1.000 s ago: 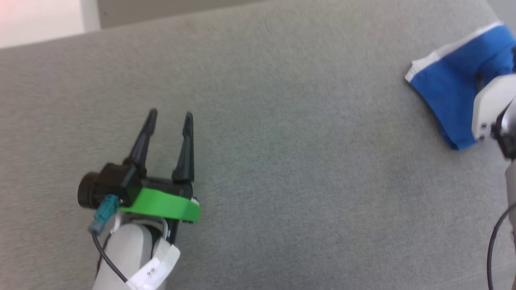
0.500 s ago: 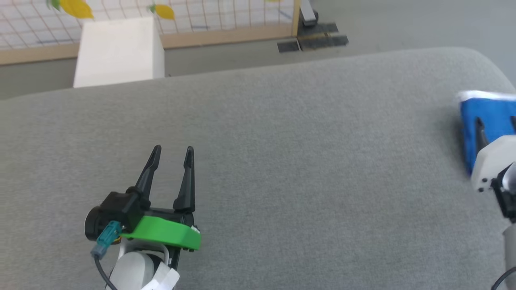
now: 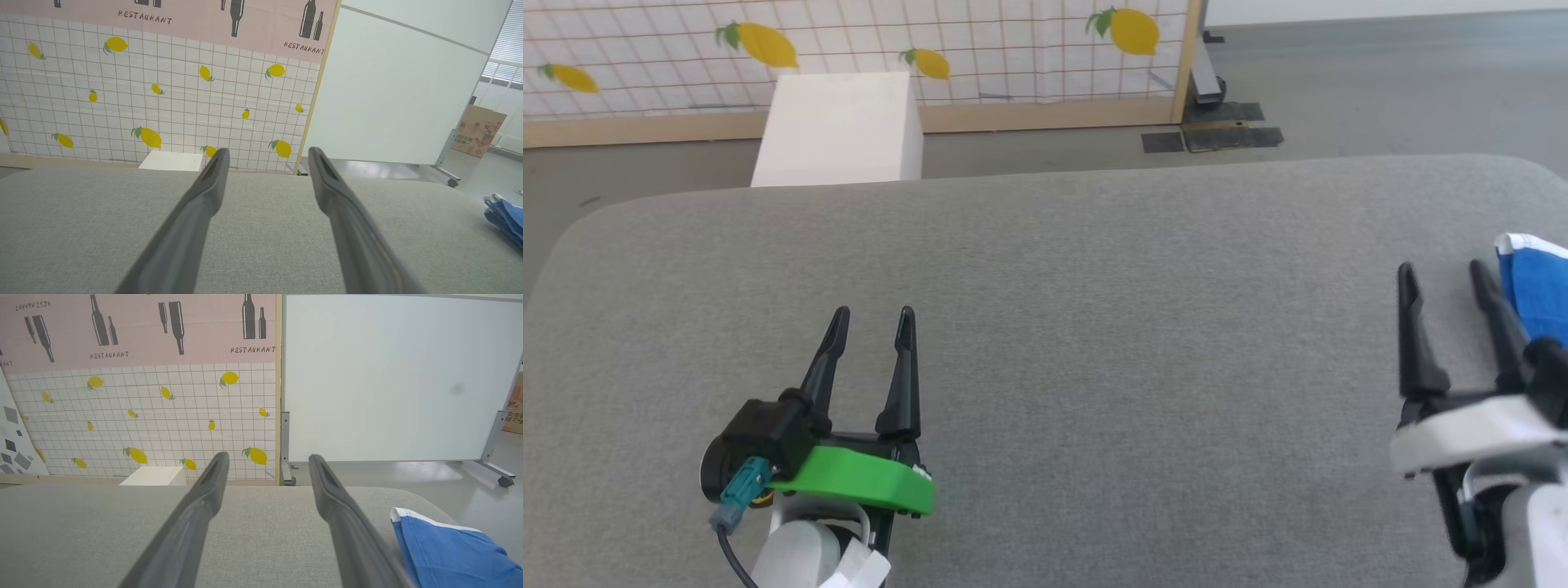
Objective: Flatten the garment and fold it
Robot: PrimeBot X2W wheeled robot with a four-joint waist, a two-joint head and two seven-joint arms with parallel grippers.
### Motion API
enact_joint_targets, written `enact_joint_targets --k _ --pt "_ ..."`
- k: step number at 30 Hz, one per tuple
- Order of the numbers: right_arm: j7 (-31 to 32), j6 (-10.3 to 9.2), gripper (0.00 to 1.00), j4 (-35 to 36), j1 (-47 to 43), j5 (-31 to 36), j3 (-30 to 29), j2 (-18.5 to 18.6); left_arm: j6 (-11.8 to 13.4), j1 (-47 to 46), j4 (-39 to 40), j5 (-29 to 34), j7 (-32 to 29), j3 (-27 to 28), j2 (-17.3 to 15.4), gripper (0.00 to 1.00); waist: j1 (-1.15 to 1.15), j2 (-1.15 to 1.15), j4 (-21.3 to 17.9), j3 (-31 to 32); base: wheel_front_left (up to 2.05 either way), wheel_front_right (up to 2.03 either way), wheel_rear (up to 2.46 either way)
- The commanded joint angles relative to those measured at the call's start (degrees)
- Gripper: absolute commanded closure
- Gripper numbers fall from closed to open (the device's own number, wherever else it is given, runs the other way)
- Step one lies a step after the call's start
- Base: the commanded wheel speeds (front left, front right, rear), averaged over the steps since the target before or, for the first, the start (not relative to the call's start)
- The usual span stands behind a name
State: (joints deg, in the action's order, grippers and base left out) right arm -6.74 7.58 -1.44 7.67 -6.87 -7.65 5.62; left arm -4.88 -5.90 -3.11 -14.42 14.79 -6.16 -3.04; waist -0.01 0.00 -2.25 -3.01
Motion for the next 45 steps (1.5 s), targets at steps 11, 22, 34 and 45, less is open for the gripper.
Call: enact_joint_targets --k 11,22,34,45 --pt "-5.8 -0.09 0.0 0.4 -7.9 0.2 0.8 -2.5 0.8 1.7 -2.9 0.0 0.2 -1.4 0.2 0.0 0.01 0.0 3.2 1.9 0.0 0.0 0.0" --pt "-5.9 -0.09 0.0 0.1 -9.3 -0.5 1.3 -2.7 0.9 1.7 -3.7 -0.7 0.2 -2.0 0.2 0.0 0.01 0.0 3.9 1.4 0.0 0.0 0.0" --pt "-5.4 -0.09 0.0 -0.6 -9.0 -0.6 2.0 -2.7 1.3 1.2 -3.5 -1.0 0.2 -1.9 0.2 0.0 0.01 0.0 3.7 0.2 0.0 0.0 0.0" --pt "-5.2 0.01 1.0 -0.6 -8.9 -0.3 2.0 -2.6 1.0 1.2 -3.6 -0.7 -0.2 -1.9 0.0 1.0 0.01 0.0 3.7 0.1 0.0 0.0 0.0"
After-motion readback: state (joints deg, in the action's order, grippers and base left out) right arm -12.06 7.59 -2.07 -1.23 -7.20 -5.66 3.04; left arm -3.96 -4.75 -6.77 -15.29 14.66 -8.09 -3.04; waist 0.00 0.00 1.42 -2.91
